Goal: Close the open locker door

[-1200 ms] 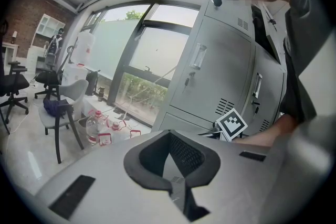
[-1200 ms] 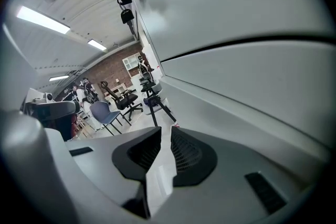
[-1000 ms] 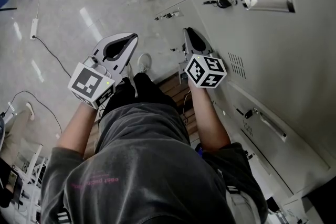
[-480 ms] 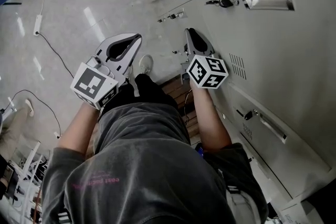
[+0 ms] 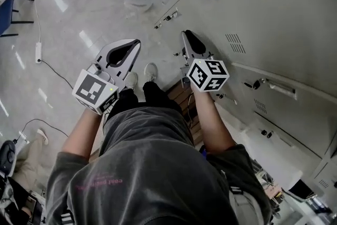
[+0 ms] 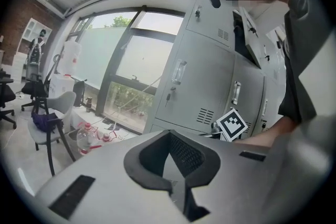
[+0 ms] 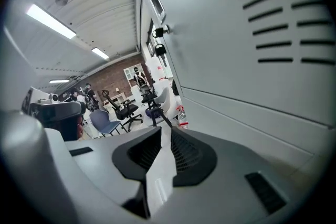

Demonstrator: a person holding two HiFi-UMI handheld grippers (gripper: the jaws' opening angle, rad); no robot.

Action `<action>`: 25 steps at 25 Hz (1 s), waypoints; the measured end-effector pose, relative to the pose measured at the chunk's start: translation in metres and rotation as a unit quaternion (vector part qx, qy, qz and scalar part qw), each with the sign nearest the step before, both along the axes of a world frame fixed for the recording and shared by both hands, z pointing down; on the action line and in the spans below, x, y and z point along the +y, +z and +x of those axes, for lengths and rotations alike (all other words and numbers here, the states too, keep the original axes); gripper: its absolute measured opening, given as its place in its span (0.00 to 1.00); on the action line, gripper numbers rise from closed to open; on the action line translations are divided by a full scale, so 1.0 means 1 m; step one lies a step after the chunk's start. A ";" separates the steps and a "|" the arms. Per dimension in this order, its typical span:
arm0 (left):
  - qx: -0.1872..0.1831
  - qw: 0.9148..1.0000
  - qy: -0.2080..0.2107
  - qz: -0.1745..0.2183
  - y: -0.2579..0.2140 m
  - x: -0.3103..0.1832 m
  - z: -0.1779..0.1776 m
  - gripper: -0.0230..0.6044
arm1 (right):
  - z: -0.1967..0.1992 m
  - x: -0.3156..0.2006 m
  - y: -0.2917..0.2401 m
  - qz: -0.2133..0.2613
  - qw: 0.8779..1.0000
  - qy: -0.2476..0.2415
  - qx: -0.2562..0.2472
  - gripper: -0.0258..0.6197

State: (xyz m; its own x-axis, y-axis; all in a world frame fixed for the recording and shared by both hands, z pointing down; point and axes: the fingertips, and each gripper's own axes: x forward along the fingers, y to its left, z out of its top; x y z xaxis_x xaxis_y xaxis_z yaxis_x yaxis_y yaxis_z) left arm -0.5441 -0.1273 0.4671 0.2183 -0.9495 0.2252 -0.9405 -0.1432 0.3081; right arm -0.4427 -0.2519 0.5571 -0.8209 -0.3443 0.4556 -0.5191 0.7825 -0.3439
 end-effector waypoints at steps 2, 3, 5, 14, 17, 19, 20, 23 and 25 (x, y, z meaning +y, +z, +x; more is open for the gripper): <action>-0.003 1.000 0.025 0.008 -0.011 0.005 0.004 0.06 | 0.007 0.012 -0.019 0.015 1.000 0.019 -0.008 0.14; -0.005 0.999 0.039 0.017 -0.015 0.010 0.008 0.06 | 0.012 0.019 -0.029 0.022 0.999 0.029 -0.012 0.14; -0.003 0.998 0.066 0.021 -0.023 0.019 0.018 0.06 | 0.024 0.032 -0.048 0.033 0.998 0.048 -0.023 0.14; -0.007 0.982 0.175 0.075 -0.070 0.026 0.087 0.06 | 0.103 0.082 -0.119 0.072 0.987 0.123 -0.079 0.14; -0.012 0.973 0.211 0.090 -0.086 0.025 0.115 0.06 | 0.133 0.096 -0.141 0.091 0.981 0.143 -0.092 0.14; -0.014 0.967 0.234 0.096 -0.096 0.022 0.138 0.06 | 0.156 0.105 -0.156 0.102 0.977 0.156 -0.100 0.13; -0.014 0.965 0.244 0.099 -0.101 0.020 0.151 0.06 | 0.170 0.108 -0.163 0.108 0.975 0.163 -0.104 0.13; -0.015 0.957 0.271 0.106 -0.114 0.019 0.190 0.06 | 0.211 0.120 -0.181 0.125 0.969 0.181 -0.111 0.13; -0.016 0.952 0.287 0.111 -0.123 0.022 0.215 0.06 | 0.239 0.131 -0.192 0.136 0.965 0.192 -0.116 0.12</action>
State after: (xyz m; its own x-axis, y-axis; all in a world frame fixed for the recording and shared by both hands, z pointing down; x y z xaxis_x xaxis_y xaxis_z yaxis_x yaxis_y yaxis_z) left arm -0.3288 -0.1054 0.3444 0.7109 -0.7016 0.0487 -0.6969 -0.6934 0.1834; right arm -0.2037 -0.1208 0.3651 -0.6779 -0.7243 0.1257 -0.7226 0.6250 -0.2952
